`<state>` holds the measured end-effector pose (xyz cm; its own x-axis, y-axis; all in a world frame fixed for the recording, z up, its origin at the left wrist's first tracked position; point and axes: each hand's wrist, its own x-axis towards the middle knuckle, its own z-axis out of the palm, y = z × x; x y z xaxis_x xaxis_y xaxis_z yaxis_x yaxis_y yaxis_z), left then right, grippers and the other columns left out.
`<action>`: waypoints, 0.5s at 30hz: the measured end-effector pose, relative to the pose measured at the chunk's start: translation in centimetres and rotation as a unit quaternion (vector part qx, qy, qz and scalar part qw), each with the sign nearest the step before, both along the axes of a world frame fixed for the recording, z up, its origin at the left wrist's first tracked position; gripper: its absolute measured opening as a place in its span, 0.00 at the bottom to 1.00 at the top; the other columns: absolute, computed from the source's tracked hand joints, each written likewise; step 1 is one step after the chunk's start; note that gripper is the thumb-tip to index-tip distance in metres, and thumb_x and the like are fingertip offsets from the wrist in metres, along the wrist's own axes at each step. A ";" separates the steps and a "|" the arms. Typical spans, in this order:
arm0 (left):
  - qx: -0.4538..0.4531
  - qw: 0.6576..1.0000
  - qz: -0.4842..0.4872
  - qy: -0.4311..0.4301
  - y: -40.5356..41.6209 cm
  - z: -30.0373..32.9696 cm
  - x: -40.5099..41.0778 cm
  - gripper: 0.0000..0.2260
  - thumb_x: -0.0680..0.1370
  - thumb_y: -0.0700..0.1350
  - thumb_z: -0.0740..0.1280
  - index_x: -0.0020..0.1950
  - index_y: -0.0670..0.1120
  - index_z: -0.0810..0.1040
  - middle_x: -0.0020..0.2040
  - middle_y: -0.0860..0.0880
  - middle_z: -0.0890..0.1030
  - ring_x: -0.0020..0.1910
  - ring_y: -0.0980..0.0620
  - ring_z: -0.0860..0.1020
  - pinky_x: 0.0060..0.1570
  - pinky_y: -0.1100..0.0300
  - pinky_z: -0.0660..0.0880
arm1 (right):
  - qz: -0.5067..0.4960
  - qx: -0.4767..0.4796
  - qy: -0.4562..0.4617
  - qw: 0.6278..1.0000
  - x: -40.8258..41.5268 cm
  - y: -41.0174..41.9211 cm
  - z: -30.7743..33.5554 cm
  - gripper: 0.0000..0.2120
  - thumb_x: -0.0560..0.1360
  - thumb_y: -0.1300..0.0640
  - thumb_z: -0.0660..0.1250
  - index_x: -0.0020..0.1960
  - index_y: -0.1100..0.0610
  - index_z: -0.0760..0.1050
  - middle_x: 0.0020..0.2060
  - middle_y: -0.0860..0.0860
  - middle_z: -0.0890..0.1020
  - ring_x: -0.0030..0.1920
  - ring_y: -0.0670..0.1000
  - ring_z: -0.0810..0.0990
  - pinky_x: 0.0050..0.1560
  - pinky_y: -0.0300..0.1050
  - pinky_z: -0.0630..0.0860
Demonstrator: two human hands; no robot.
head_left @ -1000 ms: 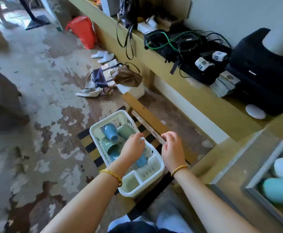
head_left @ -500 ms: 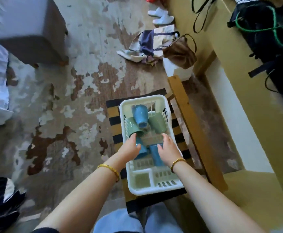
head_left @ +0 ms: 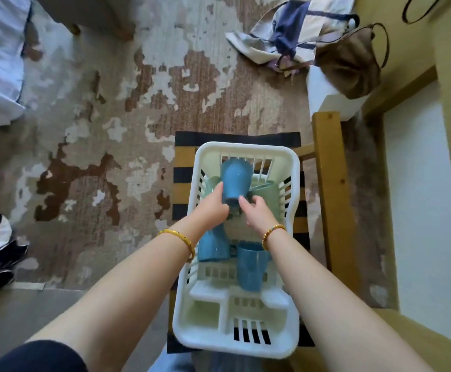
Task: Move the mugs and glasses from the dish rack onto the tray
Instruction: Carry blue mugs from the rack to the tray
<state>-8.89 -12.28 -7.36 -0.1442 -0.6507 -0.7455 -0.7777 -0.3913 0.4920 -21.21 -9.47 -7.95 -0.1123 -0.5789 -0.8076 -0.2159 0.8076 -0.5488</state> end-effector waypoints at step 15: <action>0.128 0.917 0.334 0.174 -0.7 -1.7 0.2 0.27 0.76 0.29 0.52 0.74 0.46 0.62 0.68 0.42 0.71 0.63 0.46 0.72 0.59 0.56 0.73 | -0.072 0.000 0.045 0.996 2.9 -1.6 -2.7 0.21 0.74 0.47 0.66 0.57 0.59 0.63 0.49 0.53 0.73 0.47 0.54 0.74 0.47 0.45 0.72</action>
